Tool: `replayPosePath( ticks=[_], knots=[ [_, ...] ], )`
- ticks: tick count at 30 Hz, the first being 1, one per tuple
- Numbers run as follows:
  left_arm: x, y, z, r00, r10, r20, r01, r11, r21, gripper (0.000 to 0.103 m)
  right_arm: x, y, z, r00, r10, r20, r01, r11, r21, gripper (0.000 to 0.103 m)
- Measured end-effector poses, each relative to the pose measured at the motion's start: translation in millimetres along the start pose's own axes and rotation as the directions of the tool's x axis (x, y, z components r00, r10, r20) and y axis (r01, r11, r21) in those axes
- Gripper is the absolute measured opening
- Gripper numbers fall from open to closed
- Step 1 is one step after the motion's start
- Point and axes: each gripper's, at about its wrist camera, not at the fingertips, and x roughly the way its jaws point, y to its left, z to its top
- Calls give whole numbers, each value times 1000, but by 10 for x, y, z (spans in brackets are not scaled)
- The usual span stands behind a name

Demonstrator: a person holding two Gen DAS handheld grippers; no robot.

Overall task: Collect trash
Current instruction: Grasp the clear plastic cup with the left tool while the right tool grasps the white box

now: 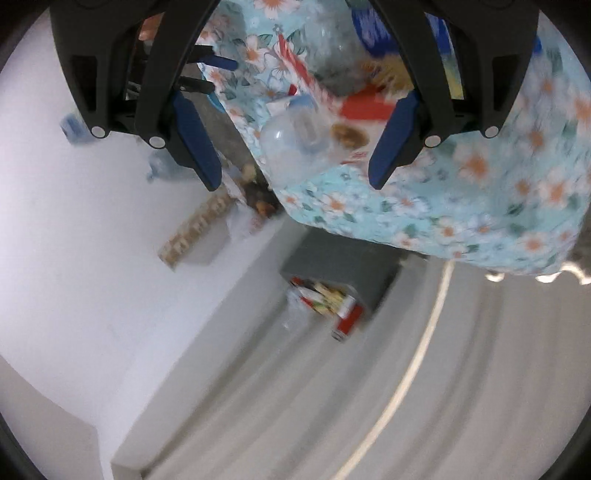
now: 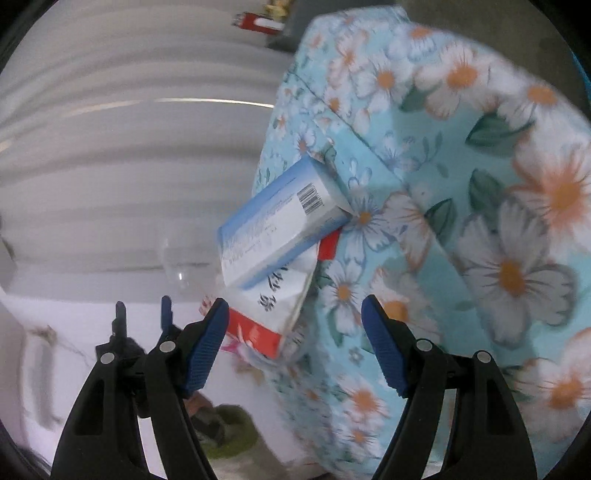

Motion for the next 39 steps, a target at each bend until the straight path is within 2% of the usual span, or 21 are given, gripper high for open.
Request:
replayPosePath(
  ticks=[2,7,9,12,14,18,19,21,23,27,31,34,39],
  knots=[
    [199,16,99,999,-13,-50,15,1000,24,77,94,-56,75,1000,22,-4,-21,998,66,73],
    [637,-40,125,985,42,-166,-20,992,127,77,308,-121,282,999,44,8,-45,986,161,73],
    [694,-53,64,980,77,-185,-44,983,179,74,417,-165,367,999,32,6,-33,979,203,72],
    [771,-125,-23,971,119,-210,-62,964,257,64,531,-250,464,1000,22,9,-23,966,258,66],
    [763,-156,-68,969,117,-217,-53,959,279,55,564,-302,511,999,36,21,-41,957,287,62],
    [715,-217,-116,967,128,-221,-51,945,324,49,581,-400,568,997,74,38,-82,943,323,51],
    [710,-231,-127,966,132,-222,-51,941,336,44,579,-425,566,996,79,42,-89,939,333,47],
    [695,-244,-140,966,133,-223,-49,937,346,40,564,-484,553,994,92,54,-105,932,346,40],
    [660,-268,-149,965,128,-227,-41,935,352,31,559,-518,559,992,113,60,-127,927,354,35],
    [602,-317,-171,964,113,-241,-16,929,370,21,534,-579,557,987,144,68,-159,919,361,28],
    [578,-368,-206,961,88,-264,22,922,386,10,474,-577,561,981,178,79,-194,919,343,15],
    [582,-383,-248,957,83,-276,35,918,394,4,414,-558,561,978,194,81,-209,920,332,9],
    [584,-376,-299,958,82,-275,32,921,387,4,383,-587,571,973,217,75,-229,908,351,10]
  ],
)
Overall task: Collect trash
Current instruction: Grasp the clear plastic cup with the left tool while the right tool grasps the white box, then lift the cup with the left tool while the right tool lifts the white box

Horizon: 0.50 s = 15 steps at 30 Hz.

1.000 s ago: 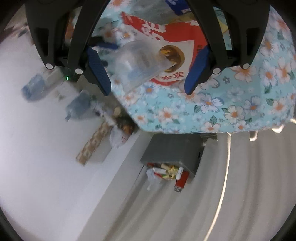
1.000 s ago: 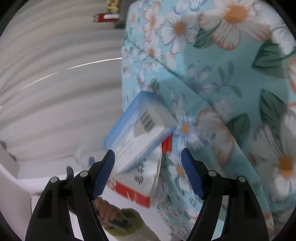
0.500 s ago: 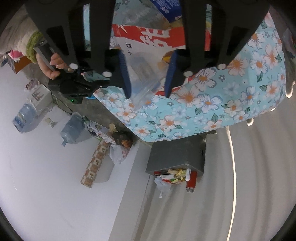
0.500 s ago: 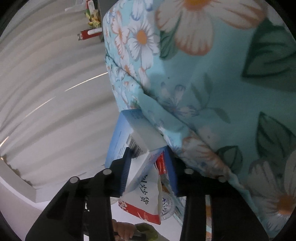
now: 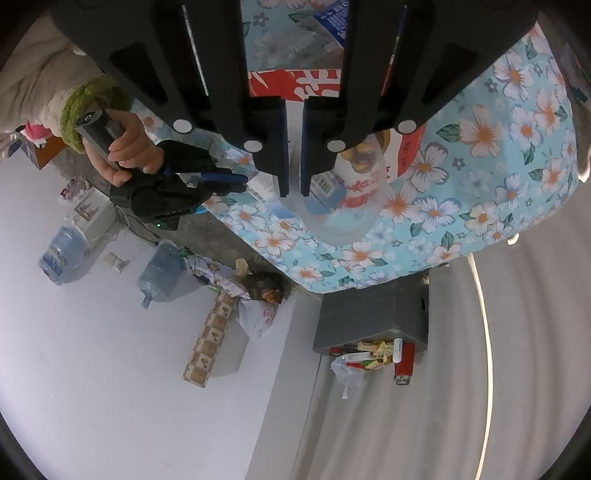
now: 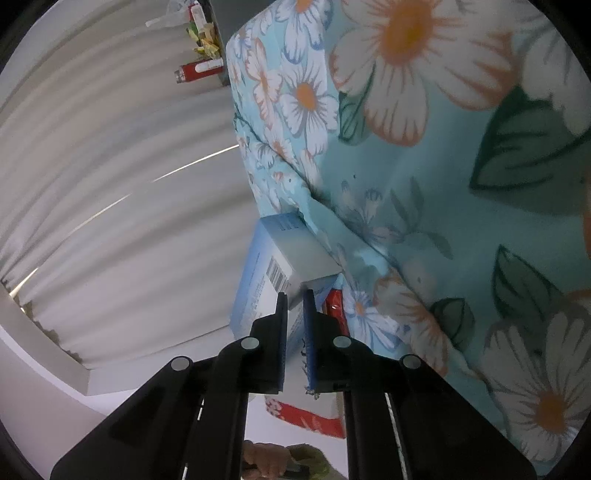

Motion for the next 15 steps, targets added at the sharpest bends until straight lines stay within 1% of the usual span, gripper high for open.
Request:
replayPosePath(
  ticks=[1,2,3,4,5,7,8,12,15],
  knots=[
    [4,3,-5,1000,1,-1,-1,1000,-4,4,21,-23,8,1000,0,-13,0,1000,24,13],
    [4,5,-9,1000,3,-2,-3,1000,-7,4,7,-69,-17,1000,-10,-27,11,999,45,19],
    [3,2,-12,1000,5,-2,-5,1000,-8,4,26,-97,-19,999,-27,-35,29,998,64,37],
    [0,-3,-11,1000,6,-3,-6,1000,-7,4,42,-106,-28,999,-33,-35,35,997,66,43],
    [-7,-13,-17,1000,8,-2,-8,1000,-6,4,59,-96,-39,999,-38,-36,40,997,60,44],
    [-5,-7,-17,1000,11,-1,-11,1000,-8,4,96,-67,-42,998,-45,-37,47,997,56,49],
    [-11,2,-22,1000,11,-1,-11,1000,-9,4,116,-53,-34,998,-45,-35,47,997,59,50],
    [-7,24,-23,1000,11,0,-11,1000,-19,4,254,6,15,998,-59,-38,62,996,70,50],
    [-1,36,-24,1000,9,2,-9,1000,-28,4,369,82,53,998,-54,-38,56,997,60,50]
  ],
)
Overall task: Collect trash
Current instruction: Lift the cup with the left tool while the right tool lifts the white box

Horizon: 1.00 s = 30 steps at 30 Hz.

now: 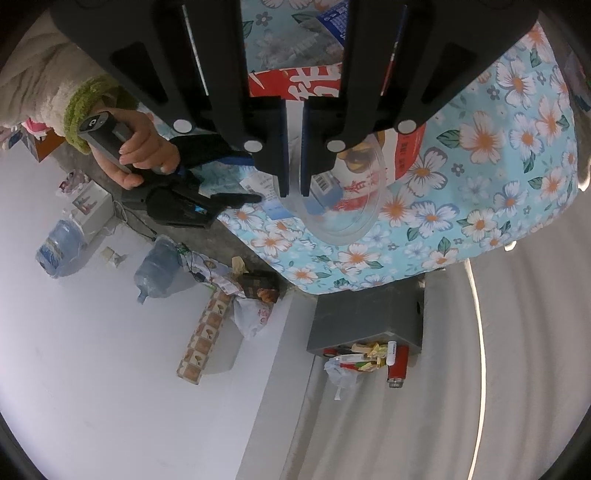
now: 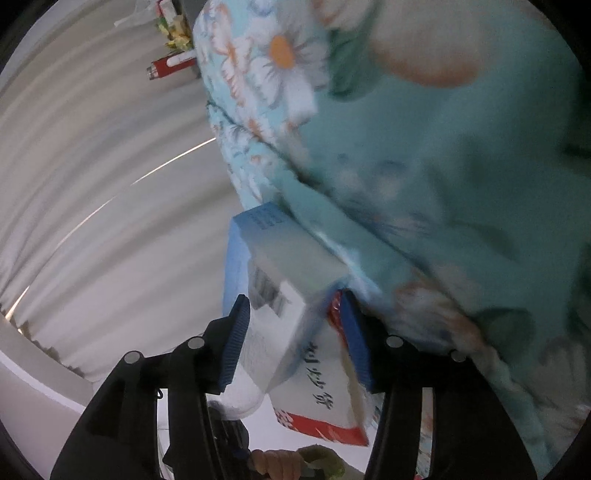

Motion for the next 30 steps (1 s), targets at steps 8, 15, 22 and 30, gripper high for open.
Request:
replayPosePath(
  ticks=[8,15,22,30],
  knots=[
    [7,1,7,1000,4,0,-4,1000,-1,4,19,-13,2,1000,24,15,-24,1000,-12,43],
    [-59,-37,-23,1000,13,21,-13,1000,-10,4,-233,-101,-101,997,74,13,-73,997,-41,37],
    [-212,-152,-8,998,16,61,-16,1000,-7,4,-585,-104,-194,988,150,21,-149,986,-72,34],
    [-305,-483,38,997,3,75,-3,1000,-11,4,-1206,-51,-365,972,232,29,-225,962,-153,33]
  ],
)
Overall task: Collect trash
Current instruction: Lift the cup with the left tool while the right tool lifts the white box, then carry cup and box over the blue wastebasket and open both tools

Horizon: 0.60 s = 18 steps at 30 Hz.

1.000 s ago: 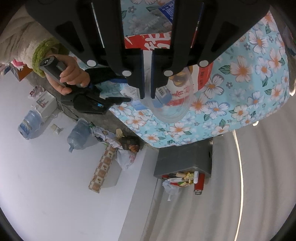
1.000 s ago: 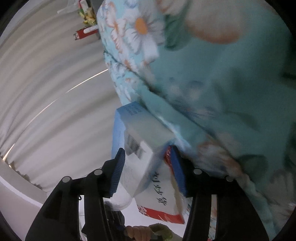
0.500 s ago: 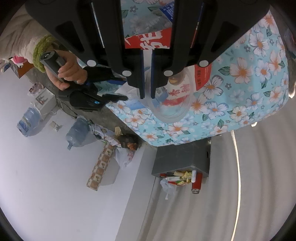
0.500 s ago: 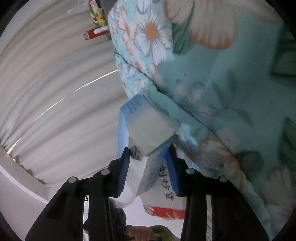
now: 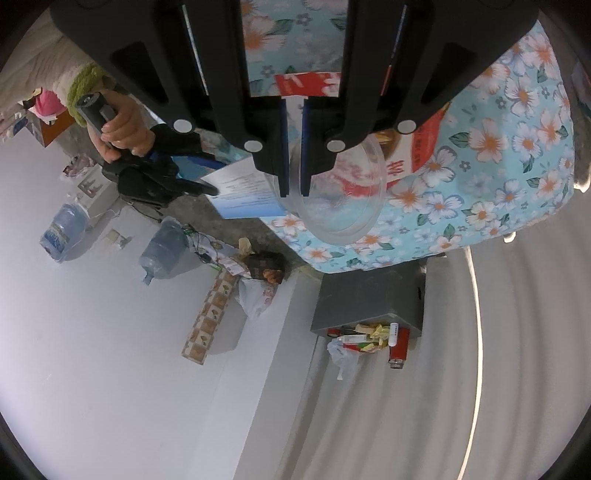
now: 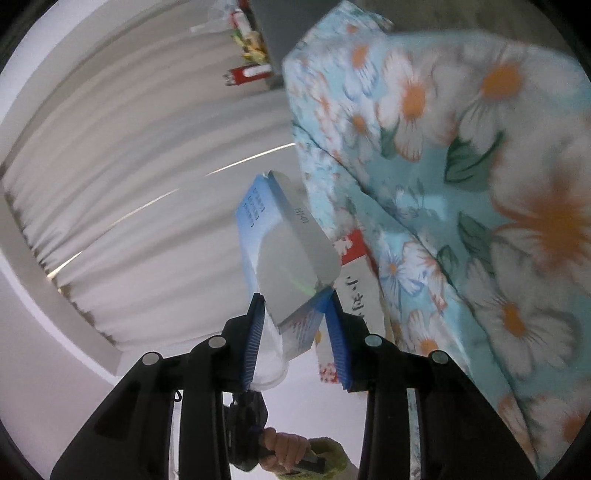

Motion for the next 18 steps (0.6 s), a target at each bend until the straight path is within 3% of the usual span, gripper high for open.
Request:
replayPosePath(
  ticks=[6,10,11,14,15,16,18],
  knots=[
    [280,-633,212,995,-95,-17,96,993,64,4,-961,73,-2,992,47,118,-40,997,-59,33],
    [839,-1298,390,979,-183,-92,194,974,120,4,-1784,92,106,957,51,287,-23,995,-100,33],
    [990,-1452,411,972,-203,-116,217,967,131,4,-2045,99,140,937,26,349,16,993,-117,33],
    [1606,-2020,423,957,-217,-192,254,948,193,4,-2746,63,210,834,-104,542,205,970,-130,33],
    [1883,-2239,393,955,-204,-216,253,940,229,4,-2937,36,245,785,-163,597,285,952,-115,33],
    [2169,-2434,345,951,-190,-245,252,934,253,4,-3039,-2,273,750,-206,629,338,936,-97,33],
    [2688,-2736,225,930,-185,-318,276,923,269,4,-3297,-145,392,659,-297,692,440,897,-34,33]
  ],
)
